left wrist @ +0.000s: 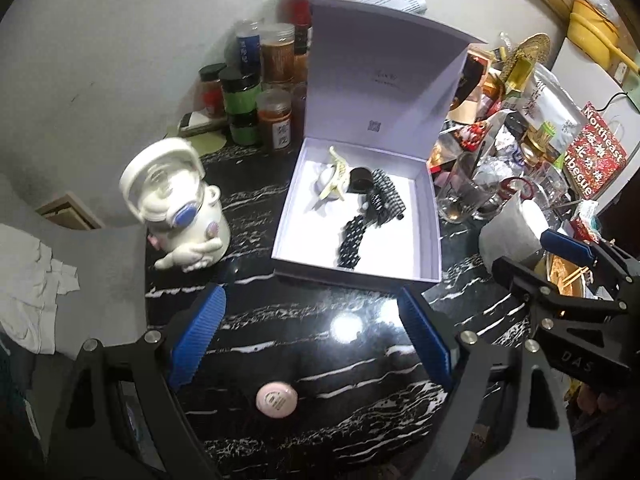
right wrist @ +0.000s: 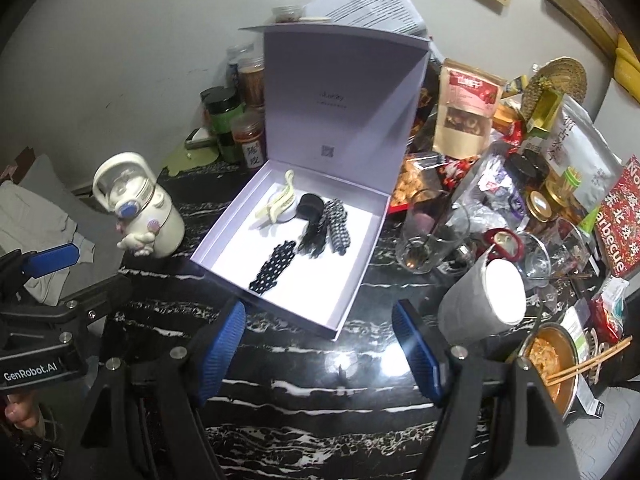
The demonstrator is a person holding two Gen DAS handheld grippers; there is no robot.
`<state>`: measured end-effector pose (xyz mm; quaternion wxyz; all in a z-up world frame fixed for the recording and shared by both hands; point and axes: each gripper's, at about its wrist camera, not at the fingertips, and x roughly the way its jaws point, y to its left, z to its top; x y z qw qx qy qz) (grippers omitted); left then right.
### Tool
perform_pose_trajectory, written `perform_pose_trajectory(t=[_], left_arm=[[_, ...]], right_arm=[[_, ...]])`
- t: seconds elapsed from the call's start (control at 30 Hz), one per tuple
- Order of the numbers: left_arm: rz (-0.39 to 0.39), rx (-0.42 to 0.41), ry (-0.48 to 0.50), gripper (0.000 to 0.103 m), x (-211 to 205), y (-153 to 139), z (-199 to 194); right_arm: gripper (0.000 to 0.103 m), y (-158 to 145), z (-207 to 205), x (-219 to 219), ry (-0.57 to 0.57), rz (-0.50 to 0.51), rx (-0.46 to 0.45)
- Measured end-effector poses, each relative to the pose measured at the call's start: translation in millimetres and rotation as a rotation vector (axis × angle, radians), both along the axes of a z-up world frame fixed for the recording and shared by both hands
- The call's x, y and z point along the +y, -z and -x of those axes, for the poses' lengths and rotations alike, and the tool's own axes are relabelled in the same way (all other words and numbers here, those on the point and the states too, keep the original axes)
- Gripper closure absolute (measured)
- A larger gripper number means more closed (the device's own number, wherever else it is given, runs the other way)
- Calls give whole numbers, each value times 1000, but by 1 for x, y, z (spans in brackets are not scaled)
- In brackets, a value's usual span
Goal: Organize objects
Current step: 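Withdraw both tools from the box toward the black claw clip and pink jar, then lower the left tool onto the black claw clip while the right tool approaches the pink jar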
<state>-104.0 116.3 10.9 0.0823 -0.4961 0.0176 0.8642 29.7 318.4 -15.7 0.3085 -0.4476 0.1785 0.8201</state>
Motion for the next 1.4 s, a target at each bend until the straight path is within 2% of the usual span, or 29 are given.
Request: perform_pose_trajectory(t=[0.87, 1.4], left_arm=[[-12, -107, -168, 16, -71, 37, -33], [-26, -209, -320, 16, -122, 70, -50]], right_arm=[[26, 40, 62, -54, -224, 84, -102], [25, 72, 109, -90, -389, 140, -176]])
